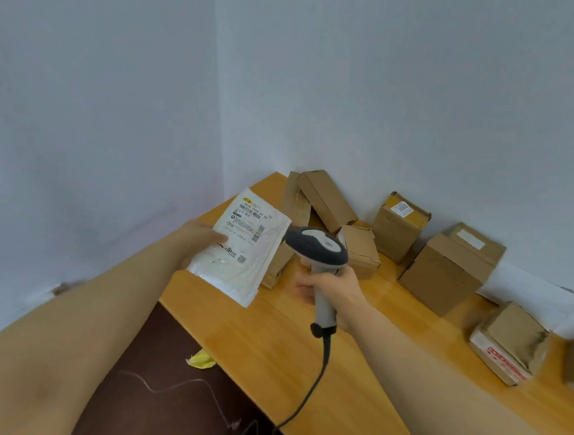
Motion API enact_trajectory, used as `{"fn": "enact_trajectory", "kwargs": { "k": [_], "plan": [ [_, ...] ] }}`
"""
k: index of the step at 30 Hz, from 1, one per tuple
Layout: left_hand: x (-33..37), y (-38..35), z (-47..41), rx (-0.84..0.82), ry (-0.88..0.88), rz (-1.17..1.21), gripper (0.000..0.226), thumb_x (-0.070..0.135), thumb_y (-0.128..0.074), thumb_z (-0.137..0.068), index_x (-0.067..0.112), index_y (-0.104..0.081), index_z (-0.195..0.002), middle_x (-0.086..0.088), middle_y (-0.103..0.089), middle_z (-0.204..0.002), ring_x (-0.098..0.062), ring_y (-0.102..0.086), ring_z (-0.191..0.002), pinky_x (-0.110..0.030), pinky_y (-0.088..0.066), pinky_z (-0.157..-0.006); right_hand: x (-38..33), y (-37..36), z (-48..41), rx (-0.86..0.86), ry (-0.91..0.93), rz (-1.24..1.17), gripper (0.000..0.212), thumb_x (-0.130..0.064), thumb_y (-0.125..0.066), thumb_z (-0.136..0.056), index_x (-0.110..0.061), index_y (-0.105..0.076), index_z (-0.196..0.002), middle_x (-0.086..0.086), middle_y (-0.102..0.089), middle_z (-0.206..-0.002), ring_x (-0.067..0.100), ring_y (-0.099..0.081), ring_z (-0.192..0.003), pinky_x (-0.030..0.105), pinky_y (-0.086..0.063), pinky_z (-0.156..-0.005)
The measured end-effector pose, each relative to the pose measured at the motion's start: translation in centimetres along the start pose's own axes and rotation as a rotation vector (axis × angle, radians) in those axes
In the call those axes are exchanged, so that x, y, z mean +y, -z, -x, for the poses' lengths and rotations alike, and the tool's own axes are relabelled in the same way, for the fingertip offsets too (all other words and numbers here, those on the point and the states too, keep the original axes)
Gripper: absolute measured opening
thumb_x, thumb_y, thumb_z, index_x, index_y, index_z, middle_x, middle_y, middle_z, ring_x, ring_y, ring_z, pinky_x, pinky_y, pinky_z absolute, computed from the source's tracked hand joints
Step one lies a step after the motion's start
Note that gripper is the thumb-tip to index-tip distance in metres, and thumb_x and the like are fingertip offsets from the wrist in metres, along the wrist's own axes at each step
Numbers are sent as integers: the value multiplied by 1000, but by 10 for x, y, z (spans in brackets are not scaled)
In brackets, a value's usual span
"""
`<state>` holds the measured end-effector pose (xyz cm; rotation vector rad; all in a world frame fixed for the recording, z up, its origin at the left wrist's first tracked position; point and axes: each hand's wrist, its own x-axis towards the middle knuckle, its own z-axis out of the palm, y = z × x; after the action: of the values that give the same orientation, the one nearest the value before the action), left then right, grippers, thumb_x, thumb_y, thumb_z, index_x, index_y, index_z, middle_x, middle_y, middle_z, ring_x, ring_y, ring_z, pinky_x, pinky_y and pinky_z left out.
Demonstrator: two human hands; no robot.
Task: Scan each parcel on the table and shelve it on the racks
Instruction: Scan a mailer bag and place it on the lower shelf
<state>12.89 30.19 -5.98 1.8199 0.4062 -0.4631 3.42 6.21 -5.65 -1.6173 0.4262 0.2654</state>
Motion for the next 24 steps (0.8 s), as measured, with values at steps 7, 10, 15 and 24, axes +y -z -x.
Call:
{"fn": "enact_trajectory", "kwargs": {
  "k": [7, 10, 15, 24],
  "plan": [
    [-79, -21, 53, -40, 184, 427, 28, 5, -56, -95, -2, -58, -122, -18, -67, -116, -35, -64, -106, -54, -48, -97, 47, -22, 6, 31, -129, -157, 39, 0, -77, -77, 5, -64, -114, 26, -67, -106, 35, -66, -87, 34, -54, -63],
    [-116, -29, 88, 2, 214, 565, 28, 0, -50, -96, -2, -57, -123, -19, -63, -123, -37, -61, -111, -55, -46, -99, 72, -36, 17, -92, -168, -121, 28, 1, -75, -79, 6, -66, -105, 22, -68, -97, 33, -66, -85, 41, -55, -73],
    [-186, -28, 162, 160, 282, 691, 26, -3, -48, -95, -1, -61, -118, -16, -67, -118, -33, -64, -108, -44, -51, -86, 114, -74, 53, -210, -116, 85, 37, 7, -77, -74, 1, -62, -107, 7, -63, -111, 26, -57, -104, 41, -48, -92],
    [-312, 36, 312, 555, 375, 768, 26, -5, -56, -90, 2, -67, -113, -9, -73, -103, -25, -69, -97, -37, -56, -86, 158, -185, 146, -585, -102, 355, 49, 10, -82, -64, 5, -65, -109, 14, -68, -111, 33, -63, -103, 51, -51, -93]
  ]
}}
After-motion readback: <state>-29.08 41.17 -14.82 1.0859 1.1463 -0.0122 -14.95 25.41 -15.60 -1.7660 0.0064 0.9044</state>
